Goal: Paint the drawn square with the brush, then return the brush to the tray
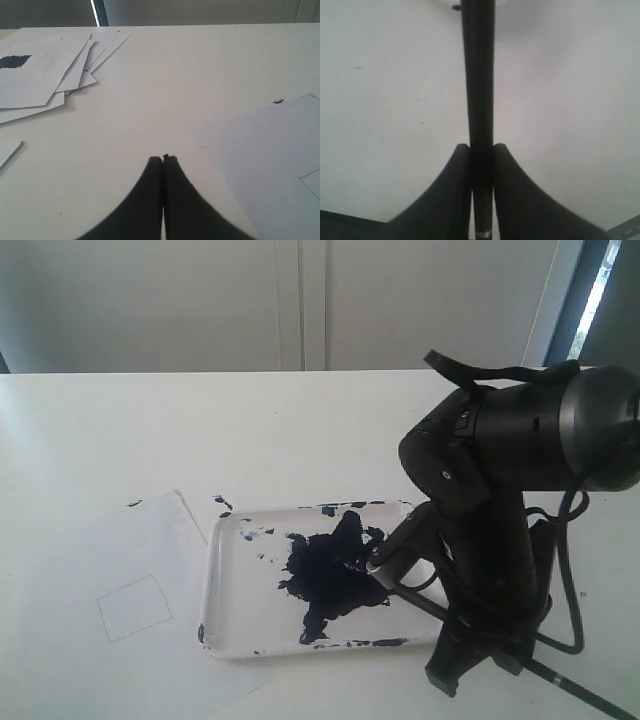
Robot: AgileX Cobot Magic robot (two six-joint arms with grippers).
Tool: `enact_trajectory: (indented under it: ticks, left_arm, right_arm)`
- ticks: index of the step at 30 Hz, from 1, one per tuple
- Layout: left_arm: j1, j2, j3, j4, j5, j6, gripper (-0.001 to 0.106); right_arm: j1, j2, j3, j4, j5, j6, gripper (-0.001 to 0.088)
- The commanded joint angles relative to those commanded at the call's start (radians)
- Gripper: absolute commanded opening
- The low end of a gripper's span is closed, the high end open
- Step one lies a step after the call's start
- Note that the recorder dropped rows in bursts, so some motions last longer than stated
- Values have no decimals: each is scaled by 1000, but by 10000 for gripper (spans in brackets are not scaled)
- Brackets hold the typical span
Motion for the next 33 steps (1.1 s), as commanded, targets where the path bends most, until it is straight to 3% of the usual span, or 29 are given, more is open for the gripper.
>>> enact_trajectory:
  ticks: [9,17,24,33]
  left_arm:
    - [0,0,0,0,0,0,0]
    - [0,0,0,0,0,0,0]
    - [0,0,0,0,0,0,0]
    - [0,0,0,0,0,0,0]
  right_arm:
    - [0,0,0,-20,0,-4,0]
    - [0,7,0,-160,0,82,0]
    - [0,10,0,-24,0,-36,0]
    - [0,-34,-16,-22,0,-40,0]
